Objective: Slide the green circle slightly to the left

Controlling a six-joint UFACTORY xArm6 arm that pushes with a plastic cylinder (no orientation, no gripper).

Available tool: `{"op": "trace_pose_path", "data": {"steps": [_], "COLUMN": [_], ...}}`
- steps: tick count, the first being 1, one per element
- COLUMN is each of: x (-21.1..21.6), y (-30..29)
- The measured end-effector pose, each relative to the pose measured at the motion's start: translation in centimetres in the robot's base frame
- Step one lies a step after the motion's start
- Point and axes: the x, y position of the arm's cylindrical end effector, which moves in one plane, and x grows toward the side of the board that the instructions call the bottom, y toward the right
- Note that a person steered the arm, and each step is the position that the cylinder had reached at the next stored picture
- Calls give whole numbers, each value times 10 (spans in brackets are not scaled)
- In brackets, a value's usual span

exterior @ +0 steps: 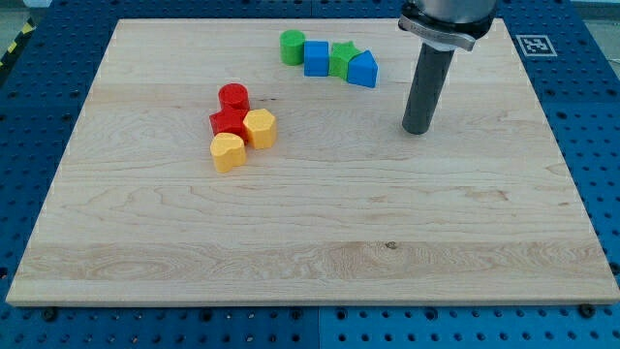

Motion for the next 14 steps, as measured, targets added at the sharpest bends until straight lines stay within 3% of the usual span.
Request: {"op": "trace_pose_path", "data": {"steps": [3,4,5,7,8,11,13,14], "x": [-11,-72,-104,-162,-165,-184,-184,-178], "y": [3,16,19,-37,-101,-158,-159,-124]}}
